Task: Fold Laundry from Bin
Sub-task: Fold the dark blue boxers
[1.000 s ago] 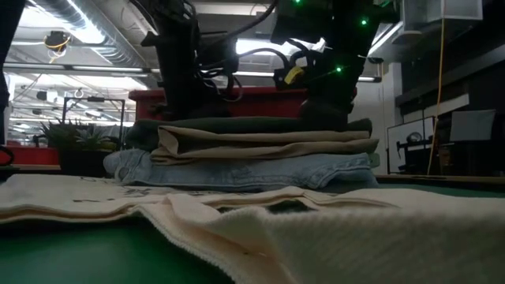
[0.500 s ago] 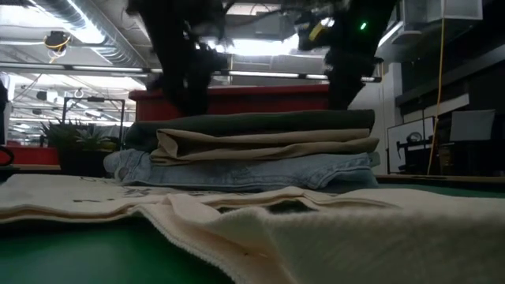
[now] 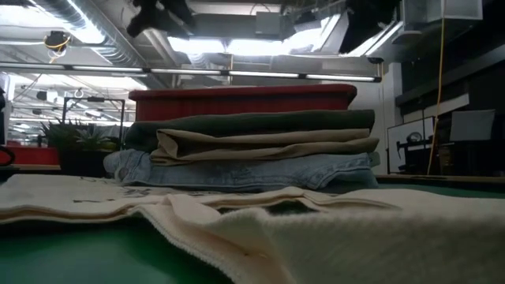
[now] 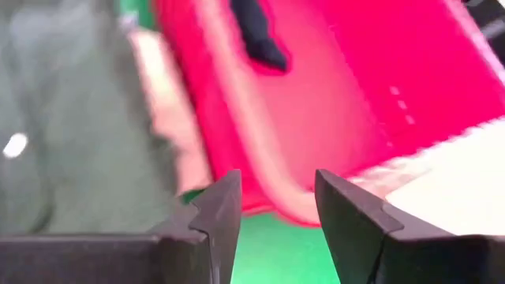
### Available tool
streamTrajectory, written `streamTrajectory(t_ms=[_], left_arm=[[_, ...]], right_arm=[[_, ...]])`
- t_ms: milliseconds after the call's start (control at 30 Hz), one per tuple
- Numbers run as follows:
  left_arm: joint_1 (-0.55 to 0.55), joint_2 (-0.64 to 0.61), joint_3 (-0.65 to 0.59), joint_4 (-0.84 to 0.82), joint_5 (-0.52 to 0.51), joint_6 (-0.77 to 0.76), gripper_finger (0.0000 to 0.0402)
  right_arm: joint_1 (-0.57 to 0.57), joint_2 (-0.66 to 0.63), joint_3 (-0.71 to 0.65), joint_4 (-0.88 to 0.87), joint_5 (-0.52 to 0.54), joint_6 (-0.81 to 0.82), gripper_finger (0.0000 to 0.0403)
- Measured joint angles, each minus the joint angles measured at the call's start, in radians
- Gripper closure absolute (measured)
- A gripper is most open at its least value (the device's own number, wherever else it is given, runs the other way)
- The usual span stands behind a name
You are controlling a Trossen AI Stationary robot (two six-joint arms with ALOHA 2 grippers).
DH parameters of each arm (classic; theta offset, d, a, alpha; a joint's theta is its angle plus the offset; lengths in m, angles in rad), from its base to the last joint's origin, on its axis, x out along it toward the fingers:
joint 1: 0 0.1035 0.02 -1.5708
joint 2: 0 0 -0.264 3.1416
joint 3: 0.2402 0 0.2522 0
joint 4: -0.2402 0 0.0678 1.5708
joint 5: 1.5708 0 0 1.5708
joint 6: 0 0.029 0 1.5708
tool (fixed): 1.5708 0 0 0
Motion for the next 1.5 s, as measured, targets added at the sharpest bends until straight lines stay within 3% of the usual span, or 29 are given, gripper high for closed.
streamTrajectory(t_ms=[300, 600, 767, 1033, 1333, 1500], left_arm=[[-0.012, -0.070, 0.000, 0.038, 0.000, 0.001, 0.0270], [-0.013, -0.062, 0.000, 0.037, -0.007, 0.041, 0.0270], [-0.014, -0.063, 0.000, 0.050, -0.017, 0.028, 0.0270], [0.006, -0.063, 0.000, 0.130, -0.143, 0.026, 0.0270], [0.133, -0.047, 0.000, 0.222, -0.134, 0.028, 0.0265], [0.231, -0.009, 0.000, 0.403, -0.147, 0.199, 0.0259]], right_arm=[[-0.164, -0.168, 0.001, 0.083, -0.053, 0.085, 0.0240], [-0.338, -0.144, 0.001, 0.119, -0.466, 0.160, 0.0240], [-0.344, -0.115, 0.001, 0.213, -0.508, 0.187, 0.0240], [-0.343, -0.106, 0.001, 0.303, -0.591, 0.198, 0.0240], [-0.336, -0.110, 0.001, 0.337, -0.691, 0.271, 0.0240], [-0.303, -0.110, 0.001, 0.337, -0.677, 0.230, 0.0240]])
